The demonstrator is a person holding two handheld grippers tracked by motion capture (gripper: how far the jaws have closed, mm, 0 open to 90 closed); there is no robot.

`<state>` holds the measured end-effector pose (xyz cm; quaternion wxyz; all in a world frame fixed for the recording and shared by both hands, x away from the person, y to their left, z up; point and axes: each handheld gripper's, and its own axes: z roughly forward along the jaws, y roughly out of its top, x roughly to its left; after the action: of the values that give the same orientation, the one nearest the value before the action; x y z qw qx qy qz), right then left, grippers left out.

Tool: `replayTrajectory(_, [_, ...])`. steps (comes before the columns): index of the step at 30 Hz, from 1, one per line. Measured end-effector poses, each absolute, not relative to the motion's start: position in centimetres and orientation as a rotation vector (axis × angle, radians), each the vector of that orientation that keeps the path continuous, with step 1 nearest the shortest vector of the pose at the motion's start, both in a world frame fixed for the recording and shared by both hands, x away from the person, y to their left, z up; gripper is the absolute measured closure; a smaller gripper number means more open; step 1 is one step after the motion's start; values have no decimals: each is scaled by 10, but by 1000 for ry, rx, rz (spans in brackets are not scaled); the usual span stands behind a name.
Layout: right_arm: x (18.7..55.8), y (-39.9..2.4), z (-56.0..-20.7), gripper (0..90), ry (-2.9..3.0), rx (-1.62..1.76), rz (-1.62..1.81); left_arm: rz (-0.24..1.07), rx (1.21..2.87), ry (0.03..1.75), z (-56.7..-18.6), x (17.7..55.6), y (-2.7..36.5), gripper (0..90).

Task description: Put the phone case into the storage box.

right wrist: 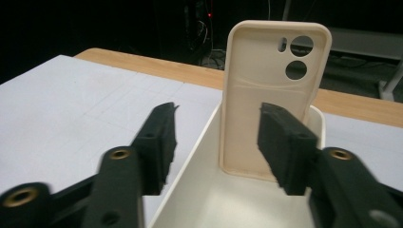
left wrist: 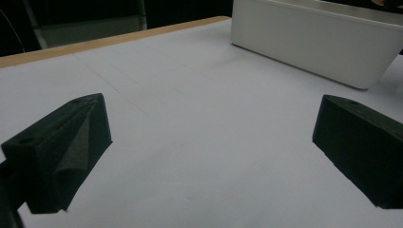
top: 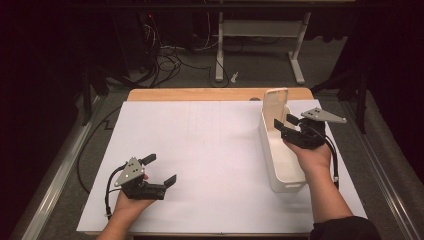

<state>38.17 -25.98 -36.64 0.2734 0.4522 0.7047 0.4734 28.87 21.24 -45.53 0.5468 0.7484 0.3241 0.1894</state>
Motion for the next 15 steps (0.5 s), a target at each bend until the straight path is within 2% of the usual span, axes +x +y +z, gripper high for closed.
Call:
replayTrajectory(5, [370,-264,-364,273,1897,1197,1297,451,1770,774,-455,289,214,2])
replayTrajectory(15, [341,-270,-363,30,1876,1142,1328,458,1771,780,-455,288,215,2])
